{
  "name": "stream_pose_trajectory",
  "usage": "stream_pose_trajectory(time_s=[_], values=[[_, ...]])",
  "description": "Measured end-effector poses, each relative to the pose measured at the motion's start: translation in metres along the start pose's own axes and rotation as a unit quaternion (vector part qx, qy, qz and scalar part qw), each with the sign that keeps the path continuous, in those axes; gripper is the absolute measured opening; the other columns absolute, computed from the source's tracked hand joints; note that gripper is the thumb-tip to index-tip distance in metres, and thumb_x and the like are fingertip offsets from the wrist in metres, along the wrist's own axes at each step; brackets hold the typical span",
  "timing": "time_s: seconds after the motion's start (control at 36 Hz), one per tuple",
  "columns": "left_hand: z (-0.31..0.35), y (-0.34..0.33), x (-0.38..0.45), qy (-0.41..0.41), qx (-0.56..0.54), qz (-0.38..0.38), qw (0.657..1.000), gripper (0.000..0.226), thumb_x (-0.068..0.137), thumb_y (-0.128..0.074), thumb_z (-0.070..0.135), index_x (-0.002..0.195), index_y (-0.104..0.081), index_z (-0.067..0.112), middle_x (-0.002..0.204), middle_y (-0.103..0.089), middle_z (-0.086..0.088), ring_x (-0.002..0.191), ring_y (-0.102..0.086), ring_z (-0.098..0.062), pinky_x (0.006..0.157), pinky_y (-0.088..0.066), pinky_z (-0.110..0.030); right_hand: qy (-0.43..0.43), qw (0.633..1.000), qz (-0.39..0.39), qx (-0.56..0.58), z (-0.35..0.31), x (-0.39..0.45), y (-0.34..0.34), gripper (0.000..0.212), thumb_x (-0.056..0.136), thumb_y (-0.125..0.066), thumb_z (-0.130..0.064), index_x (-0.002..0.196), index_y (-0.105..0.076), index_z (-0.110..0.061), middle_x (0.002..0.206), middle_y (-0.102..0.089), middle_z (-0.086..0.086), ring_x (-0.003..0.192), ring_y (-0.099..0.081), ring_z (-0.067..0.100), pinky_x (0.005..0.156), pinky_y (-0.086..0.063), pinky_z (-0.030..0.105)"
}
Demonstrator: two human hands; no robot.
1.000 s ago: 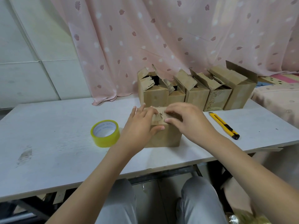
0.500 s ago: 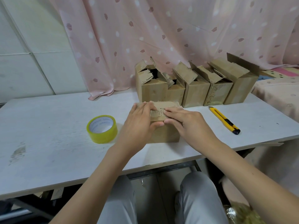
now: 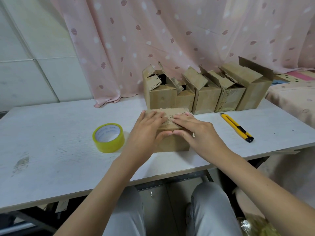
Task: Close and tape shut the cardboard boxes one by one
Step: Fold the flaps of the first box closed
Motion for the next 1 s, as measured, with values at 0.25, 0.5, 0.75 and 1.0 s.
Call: stream_pose_trajectory(time_s=[0.25, 0.5, 0.75, 1.0], values=[[0.002, 0.005, -0.005, -0.003, -0.002, -0.003, 1.000, 0.065, 0.095, -0.053, 0.048, 0.146, -0.044, 0.009, 0.146, -0.051, -0.005, 0.137, -0.038, -0.018, 0.122, -0.012, -0.030, 0.145, 0.976, 0.044, -0.154, -0.019, 0.007, -0.001, 0.027, 0.081, -0.073, -0.003, 0.107, -0.074, 0.001, 0.113, -0.073, 0.014, 0.110, -0.068, 0.030, 0.111, -0.030, 0.027], [-0.008, 0.001, -0.002, -0.010, 0.067, -0.054, 0.996, 0.072, 0.093, -0.044, 0.056, 0.148, -0.045, 0.010, 0.156, -0.040, -0.006, 0.146, -0.033, -0.021, 0.124, -0.014, -0.037, 0.132, 0.968, 0.037, -0.210, -0.013, 0.000, -0.016, 0.054, 0.066, -0.088, 0.003, 0.117, -0.072, -0.005, 0.119, -0.072, 0.011, 0.113, -0.067, 0.033, 0.094, -0.052, 0.046], [-0.011, -0.002, -0.003, 0.000, 0.066, -0.055, 0.996, 0.079, 0.091, -0.033, 0.065, 0.145, -0.049, 0.009, 0.151, -0.047, -0.006, 0.143, -0.038, -0.021, 0.123, -0.019, -0.038, 0.116, 0.972, 0.065, -0.192, -0.009, -0.003, -0.009, 0.029, 0.087, -0.072, -0.017, 0.115, -0.075, -0.012, 0.117, -0.073, 0.005, 0.111, -0.069, 0.024, 0.087, -0.059, 0.039], [-0.008, 0.002, -0.006, 0.003, 0.048, -0.036, 0.998, 0.076, 0.091, -0.036, 0.063, 0.145, -0.048, 0.011, 0.150, -0.048, -0.004, 0.142, -0.038, -0.018, 0.122, -0.011, -0.026, 0.071, 0.987, 0.014, -0.144, -0.006, 0.000, -0.001, 0.027, 0.092, -0.072, -0.024, 0.118, -0.072, -0.017, 0.120, -0.072, -0.003, 0.114, -0.067, 0.016, 0.077, -0.062, 0.039]])
Point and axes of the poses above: each hand's wrist, its own x-axis towards the middle knuckle, its own y-axis out of the back of the hand, z = x × y, the point moved 1 cm from there along x, towards the middle knuckle
